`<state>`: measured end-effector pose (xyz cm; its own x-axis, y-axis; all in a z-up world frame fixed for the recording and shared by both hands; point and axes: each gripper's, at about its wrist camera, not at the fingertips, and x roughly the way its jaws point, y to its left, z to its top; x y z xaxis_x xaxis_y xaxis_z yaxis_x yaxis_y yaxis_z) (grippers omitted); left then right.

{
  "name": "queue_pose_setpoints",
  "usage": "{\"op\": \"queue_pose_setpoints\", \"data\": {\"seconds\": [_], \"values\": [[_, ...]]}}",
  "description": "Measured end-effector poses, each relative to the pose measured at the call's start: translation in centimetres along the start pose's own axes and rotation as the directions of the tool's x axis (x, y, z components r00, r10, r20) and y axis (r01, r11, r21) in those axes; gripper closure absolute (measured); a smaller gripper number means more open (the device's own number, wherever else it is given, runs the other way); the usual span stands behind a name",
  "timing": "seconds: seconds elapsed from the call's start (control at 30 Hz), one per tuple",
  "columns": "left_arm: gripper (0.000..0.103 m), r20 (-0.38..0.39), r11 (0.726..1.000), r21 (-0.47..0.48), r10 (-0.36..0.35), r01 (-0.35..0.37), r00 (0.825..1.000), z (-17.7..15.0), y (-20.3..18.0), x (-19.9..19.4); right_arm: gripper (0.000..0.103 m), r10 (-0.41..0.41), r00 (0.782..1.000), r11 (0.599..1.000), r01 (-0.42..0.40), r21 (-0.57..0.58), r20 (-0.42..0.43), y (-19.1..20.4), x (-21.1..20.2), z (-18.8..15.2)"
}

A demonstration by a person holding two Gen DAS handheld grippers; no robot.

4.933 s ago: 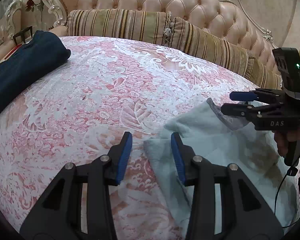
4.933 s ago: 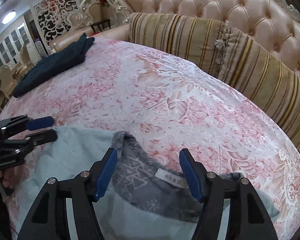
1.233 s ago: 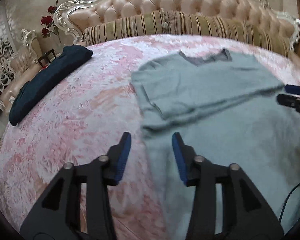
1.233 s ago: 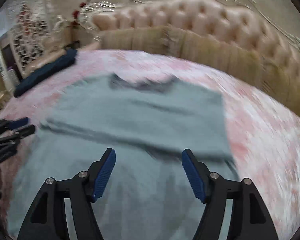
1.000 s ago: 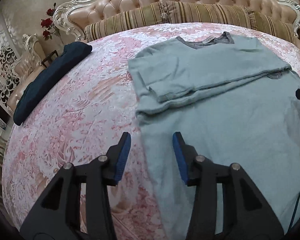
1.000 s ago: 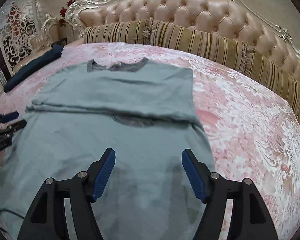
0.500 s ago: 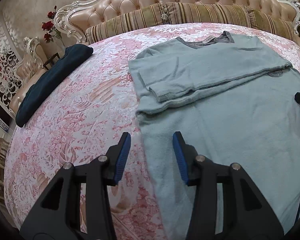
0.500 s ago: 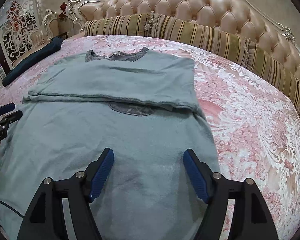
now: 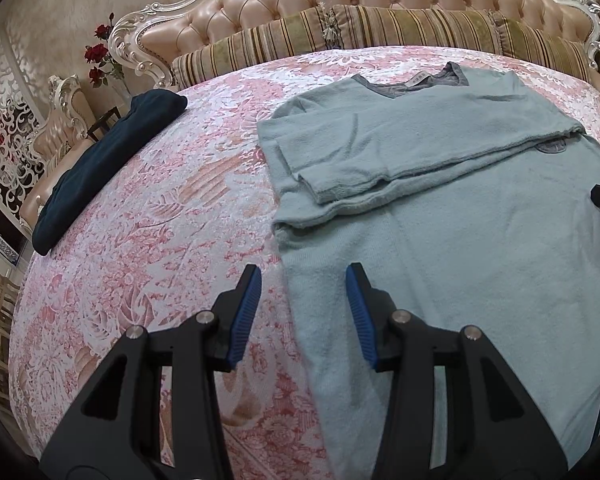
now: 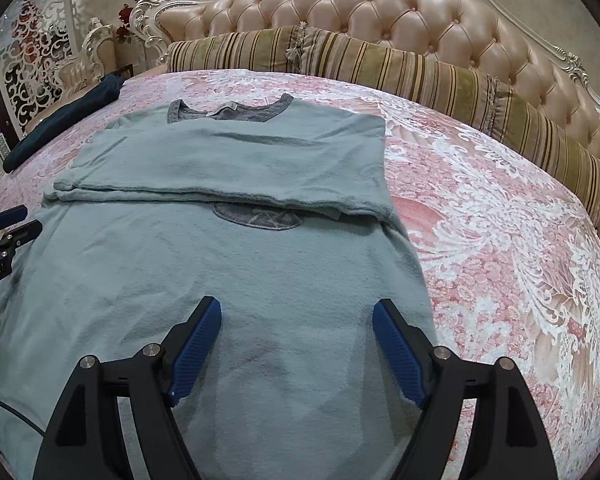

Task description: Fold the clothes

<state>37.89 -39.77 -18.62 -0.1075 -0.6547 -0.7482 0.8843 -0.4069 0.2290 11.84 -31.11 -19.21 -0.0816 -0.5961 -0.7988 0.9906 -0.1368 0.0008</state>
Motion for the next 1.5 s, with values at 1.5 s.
{"op": "queue_pose_setpoints", "data": {"seconds": [1.5], "values": [[0.052,-0.035,0.982,-0.131,-0.141,0.135,0.989,-12.7,-2.3,-12.4,0.023,-0.053,0.998,0.995,0.054,-0.086,0.023,-3.2,-12.5,-14.5]]}}
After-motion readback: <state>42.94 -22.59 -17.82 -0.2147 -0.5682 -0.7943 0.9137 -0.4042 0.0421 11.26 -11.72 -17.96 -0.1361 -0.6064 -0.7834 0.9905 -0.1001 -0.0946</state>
